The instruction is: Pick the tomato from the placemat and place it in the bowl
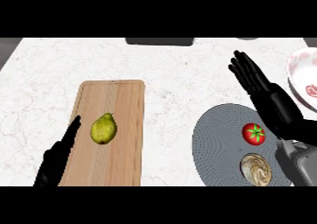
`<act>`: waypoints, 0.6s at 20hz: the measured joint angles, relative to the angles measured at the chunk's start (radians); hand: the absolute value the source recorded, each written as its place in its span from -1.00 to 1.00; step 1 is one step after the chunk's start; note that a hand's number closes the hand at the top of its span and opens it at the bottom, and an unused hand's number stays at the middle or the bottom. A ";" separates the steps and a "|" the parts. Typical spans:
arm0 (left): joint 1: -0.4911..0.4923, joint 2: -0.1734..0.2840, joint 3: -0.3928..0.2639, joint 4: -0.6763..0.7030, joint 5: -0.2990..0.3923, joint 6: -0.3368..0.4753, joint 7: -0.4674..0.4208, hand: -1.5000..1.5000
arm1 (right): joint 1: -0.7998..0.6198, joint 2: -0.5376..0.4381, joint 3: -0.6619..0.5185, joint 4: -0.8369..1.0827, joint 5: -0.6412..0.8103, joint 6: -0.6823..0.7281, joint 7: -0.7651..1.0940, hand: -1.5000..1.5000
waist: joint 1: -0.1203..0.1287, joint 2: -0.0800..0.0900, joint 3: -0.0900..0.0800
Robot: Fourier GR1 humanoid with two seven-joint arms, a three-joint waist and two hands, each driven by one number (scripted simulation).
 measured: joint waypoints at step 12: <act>-0.136 0.051 0.116 -0.078 0.135 -0.093 0.088 0.00 | 0.236 0.022 -0.136 0.168 0.342 -0.585 0.067 -1.00 | -0.084 -0.003 0.000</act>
